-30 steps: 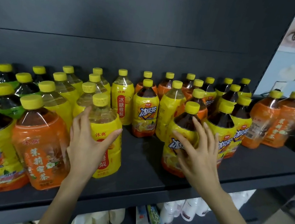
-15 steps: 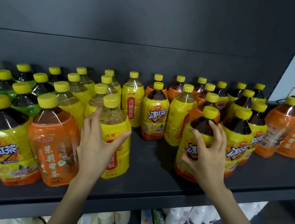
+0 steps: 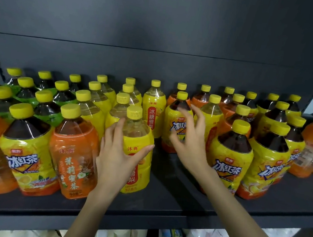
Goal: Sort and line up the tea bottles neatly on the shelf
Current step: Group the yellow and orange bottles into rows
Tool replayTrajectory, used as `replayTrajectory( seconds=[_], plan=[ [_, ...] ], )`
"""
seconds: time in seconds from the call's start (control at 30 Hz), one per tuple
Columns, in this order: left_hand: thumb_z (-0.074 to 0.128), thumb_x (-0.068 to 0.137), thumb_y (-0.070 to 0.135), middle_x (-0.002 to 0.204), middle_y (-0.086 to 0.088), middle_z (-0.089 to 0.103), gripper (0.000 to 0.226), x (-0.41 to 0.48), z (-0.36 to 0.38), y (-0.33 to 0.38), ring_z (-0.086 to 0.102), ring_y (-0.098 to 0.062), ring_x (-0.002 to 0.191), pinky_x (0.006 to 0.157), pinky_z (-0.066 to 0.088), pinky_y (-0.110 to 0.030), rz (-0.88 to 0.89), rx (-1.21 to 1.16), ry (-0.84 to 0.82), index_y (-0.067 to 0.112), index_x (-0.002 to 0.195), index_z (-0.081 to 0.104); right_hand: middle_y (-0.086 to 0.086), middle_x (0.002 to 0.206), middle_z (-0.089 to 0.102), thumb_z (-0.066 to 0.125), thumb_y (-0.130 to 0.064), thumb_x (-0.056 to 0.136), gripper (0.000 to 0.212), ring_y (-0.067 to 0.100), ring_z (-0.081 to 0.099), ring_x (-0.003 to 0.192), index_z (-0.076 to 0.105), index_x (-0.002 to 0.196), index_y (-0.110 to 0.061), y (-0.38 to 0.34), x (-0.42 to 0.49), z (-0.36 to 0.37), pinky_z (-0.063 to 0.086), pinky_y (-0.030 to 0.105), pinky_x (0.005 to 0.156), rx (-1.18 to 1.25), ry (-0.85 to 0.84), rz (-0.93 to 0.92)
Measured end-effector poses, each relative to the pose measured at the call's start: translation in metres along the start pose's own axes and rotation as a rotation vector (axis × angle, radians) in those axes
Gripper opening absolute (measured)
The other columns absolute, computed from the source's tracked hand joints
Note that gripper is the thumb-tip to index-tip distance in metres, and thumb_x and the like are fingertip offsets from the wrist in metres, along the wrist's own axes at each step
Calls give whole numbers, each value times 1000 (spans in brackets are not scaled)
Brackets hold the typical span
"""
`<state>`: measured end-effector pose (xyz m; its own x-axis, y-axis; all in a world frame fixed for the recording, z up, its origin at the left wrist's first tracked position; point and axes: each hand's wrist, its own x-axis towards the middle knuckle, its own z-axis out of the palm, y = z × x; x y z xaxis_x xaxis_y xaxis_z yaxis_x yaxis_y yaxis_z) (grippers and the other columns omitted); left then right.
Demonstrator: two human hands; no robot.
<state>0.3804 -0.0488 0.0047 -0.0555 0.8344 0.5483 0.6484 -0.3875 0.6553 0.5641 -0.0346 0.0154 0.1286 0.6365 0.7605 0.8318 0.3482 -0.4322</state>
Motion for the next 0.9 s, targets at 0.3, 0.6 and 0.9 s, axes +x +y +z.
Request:
replayTrajectory(
  seconds=[0.3, 0.6, 0.9],
  plan=[
    [49, 65, 77, 141, 7, 34, 94, 1, 0, -4, 34, -14, 130, 86, 40, -40, 18, -29, -9, 35, 144, 21, 26, 149, 20, 71, -48, 78, 112, 37, 23, 139, -13, 149, -28, 40, 51, 60, 30, 44, 106, -448, -206, 273],
    [49, 64, 79, 141, 8, 33, 90, 3, 1, -5, 34, -15, 130, 88, 42, -47, 11, -25, -9, 42, 139, 17, 26, 141, 23, 73, -42, 77, 107, 40, 29, 126, -7, 148, -39, 26, 44, 62, 46, 45, 94, -356, -184, 199],
    [50, 66, 78, 140, 7, 33, 93, 2, 1, -9, 34, -16, 130, 90, 42, -44, 27, -21, -11, 36, 142, 20, 11, 148, 10, 67, -41, 80, 77, 31, 14, 136, 23, 143, -40, -7, -15, 1, 48, 39, 86, -316, -265, 144]
  ],
)
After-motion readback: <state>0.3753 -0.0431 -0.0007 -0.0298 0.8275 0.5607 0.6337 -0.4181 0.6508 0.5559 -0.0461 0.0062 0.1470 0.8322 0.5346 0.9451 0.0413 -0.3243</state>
